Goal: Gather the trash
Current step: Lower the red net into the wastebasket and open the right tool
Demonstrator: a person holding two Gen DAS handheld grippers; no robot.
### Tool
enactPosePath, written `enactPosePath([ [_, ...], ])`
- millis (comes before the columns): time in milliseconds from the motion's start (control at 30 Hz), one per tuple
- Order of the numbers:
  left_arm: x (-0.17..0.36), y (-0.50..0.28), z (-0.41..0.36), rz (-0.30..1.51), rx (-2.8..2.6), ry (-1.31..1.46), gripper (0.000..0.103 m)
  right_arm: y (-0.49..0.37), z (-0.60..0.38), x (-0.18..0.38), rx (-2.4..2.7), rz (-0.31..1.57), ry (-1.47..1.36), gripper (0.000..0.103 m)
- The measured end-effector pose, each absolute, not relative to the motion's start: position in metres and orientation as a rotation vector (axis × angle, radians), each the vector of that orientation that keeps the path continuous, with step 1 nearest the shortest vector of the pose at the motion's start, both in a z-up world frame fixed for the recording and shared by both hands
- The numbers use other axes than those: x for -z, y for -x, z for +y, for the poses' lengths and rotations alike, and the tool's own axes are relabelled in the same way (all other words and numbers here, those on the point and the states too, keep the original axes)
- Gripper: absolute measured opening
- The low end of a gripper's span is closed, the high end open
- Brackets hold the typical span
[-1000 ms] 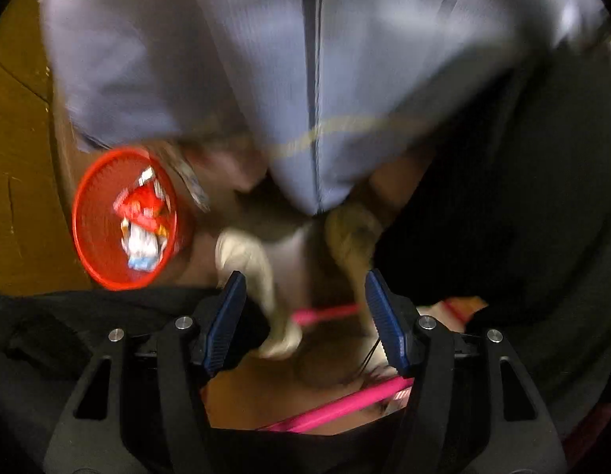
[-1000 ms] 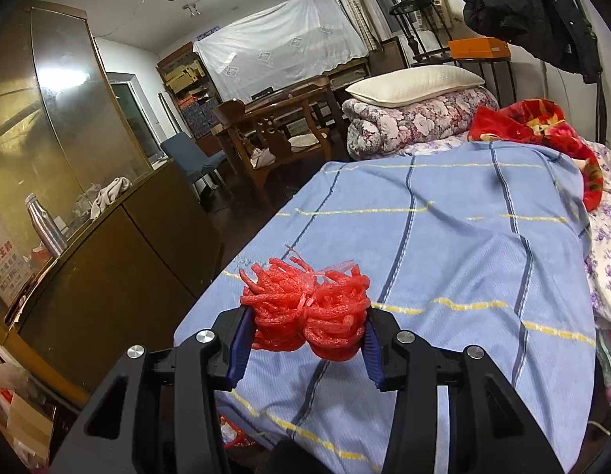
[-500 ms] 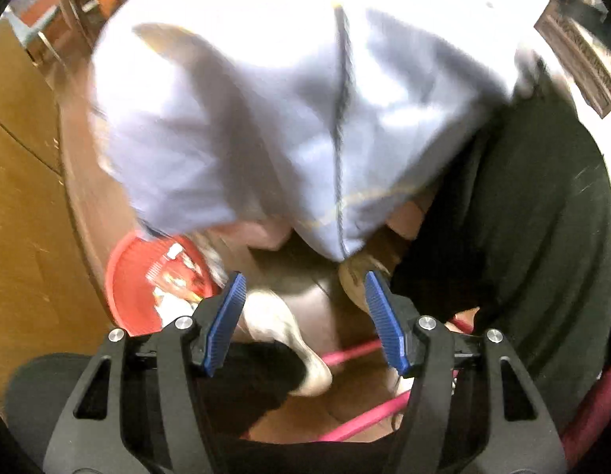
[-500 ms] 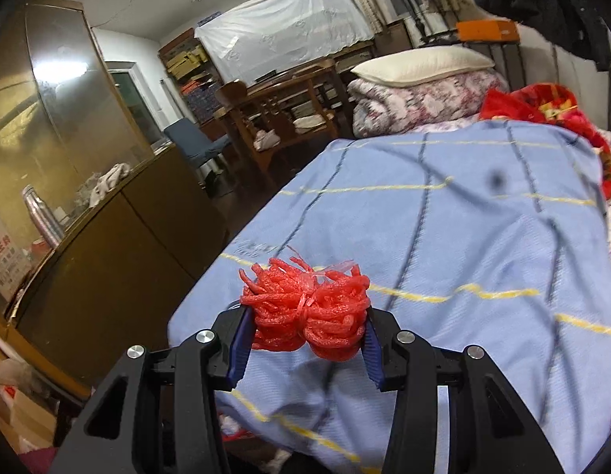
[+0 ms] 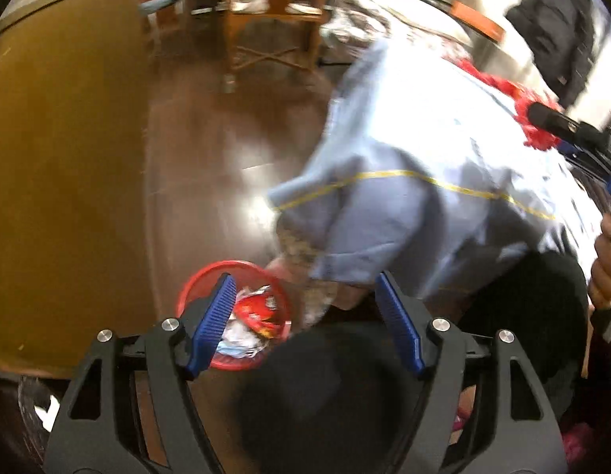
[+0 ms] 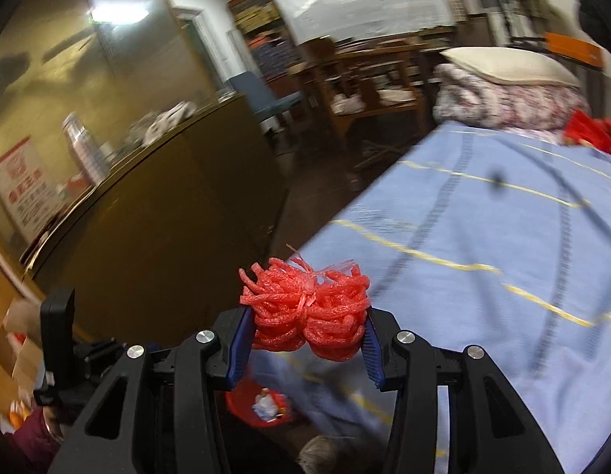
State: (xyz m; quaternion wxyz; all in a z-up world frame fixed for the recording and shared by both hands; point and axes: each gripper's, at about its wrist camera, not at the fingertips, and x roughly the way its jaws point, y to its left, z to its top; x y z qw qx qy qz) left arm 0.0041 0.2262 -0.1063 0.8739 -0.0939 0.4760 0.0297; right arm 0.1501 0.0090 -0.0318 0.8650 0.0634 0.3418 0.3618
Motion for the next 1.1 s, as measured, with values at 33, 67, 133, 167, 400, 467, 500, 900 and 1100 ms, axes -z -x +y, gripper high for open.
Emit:
enactPosePath([
  [33,0.111,-0.001,0.235,0.997,-0.084,0.205,0.076,-0.148,0.022,0.03,-0.784,0.723,-0.12,0.046],
  [67,0.114,0.003,0.242,1.0,-0.105,0.21,0.077,-0.146,0.042,0.029,-0.831,0.741,-0.103,0.047],
  [133,0.127,0.009,0.255,1.021,-0.141,0.222,0.08,-0.145,0.069,0.028,-0.884,0.778,-0.068,0.047],
  [167,0.136,0.011,0.26,1.039,-0.153,0.228,0.08,-0.144,0.083,0.03,-0.906,0.803,-0.044,0.047],
  [400,0.173,0.018,0.287,1.113,-0.211,0.263,0.08,-0.128,0.176,0.078,-0.982,1.0,0.177,0.047],
  [467,0.185,0.024,0.297,1.126,-0.234,0.254,0.08,-0.127,0.195,0.094,-0.98,1.046,0.22,0.047],
  [500,0.188,0.027,0.3,1.13,-0.243,0.253,0.08,-0.128,0.208,0.104,-0.978,1.083,0.241,0.047],
  [900,0.225,0.05,0.333,1.175,-0.282,0.346,0.082,-0.126,0.294,0.174,-0.962,1.263,0.385,0.047],
  [1100,0.246,0.052,0.329,1.224,-0.283,0.343,0.083,-0.141,0.327,0.213,-0.917,1.345,0.418,0.047],
])
